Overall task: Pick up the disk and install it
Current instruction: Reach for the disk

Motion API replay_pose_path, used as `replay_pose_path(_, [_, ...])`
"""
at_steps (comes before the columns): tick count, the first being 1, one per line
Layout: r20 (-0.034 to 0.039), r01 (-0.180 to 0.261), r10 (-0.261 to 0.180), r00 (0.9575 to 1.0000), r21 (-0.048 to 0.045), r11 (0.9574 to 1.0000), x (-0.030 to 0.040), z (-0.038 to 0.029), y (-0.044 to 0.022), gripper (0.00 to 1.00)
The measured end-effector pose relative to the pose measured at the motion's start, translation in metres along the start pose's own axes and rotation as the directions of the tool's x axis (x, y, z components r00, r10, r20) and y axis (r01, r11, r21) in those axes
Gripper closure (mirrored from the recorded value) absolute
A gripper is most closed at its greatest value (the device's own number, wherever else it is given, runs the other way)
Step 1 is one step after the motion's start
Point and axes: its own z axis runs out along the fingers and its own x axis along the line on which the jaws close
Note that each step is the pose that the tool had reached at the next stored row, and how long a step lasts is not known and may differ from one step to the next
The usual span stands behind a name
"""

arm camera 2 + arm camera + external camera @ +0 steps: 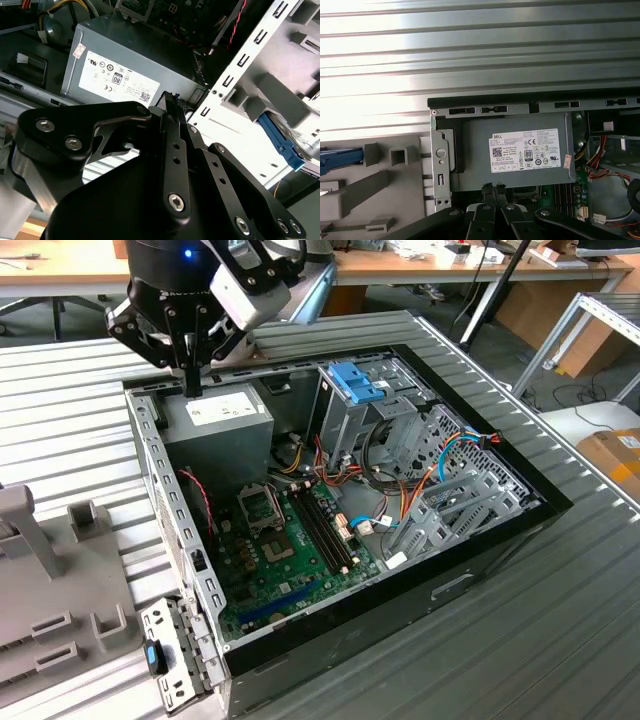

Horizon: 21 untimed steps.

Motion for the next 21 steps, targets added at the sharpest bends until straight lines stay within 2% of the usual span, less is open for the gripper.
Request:
replay_pose_path(5, [0.0000,0.000,0.000,1.0000,-0.0001,1.0000,0.0073,-0.0001,-0.0005,0.89])
replay_pose_path(21, [0.0000,0.000,0.000,1.0000,0.0000,1.0000,0.0197,-0.0004,-0.0015,0.89])
